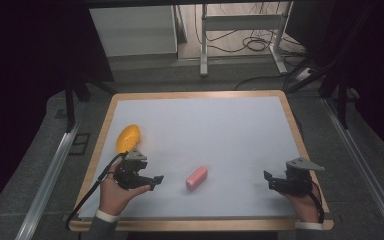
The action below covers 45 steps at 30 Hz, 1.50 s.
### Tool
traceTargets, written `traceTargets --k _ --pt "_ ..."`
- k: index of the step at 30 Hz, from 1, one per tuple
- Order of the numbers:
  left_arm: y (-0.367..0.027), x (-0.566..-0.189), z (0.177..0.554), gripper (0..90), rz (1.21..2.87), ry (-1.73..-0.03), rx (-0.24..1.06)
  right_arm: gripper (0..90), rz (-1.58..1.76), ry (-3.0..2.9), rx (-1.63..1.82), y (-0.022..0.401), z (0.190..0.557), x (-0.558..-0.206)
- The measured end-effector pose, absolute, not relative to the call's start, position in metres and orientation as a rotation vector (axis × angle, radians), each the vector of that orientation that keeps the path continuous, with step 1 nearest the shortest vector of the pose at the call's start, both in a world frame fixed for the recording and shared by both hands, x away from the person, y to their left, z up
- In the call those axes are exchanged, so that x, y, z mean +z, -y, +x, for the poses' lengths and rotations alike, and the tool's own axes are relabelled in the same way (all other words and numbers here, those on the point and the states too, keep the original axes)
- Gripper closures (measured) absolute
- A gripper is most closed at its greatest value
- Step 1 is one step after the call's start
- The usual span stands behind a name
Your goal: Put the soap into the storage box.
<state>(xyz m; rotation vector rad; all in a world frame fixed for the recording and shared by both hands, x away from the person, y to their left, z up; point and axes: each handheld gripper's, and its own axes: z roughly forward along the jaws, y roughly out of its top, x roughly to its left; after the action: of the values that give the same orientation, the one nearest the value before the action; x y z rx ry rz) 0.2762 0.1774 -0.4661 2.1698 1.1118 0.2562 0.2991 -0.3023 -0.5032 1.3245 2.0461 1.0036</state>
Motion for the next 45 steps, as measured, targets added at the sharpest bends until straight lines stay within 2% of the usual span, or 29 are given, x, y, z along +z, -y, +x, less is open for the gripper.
traceTargets --k 12,45 --pt "-0.155 -0.453 0.278 21.1 2.165 -1.053 0.281 10.5 1.325 -2.050 1.000 0.302 0.299 -0.504" --pt "-0.096 -0.460 0.283 22.6 2.239 -0.932 0.223 10.6 1.335 -2.054 0.993 0.303 0.301 -0.506"
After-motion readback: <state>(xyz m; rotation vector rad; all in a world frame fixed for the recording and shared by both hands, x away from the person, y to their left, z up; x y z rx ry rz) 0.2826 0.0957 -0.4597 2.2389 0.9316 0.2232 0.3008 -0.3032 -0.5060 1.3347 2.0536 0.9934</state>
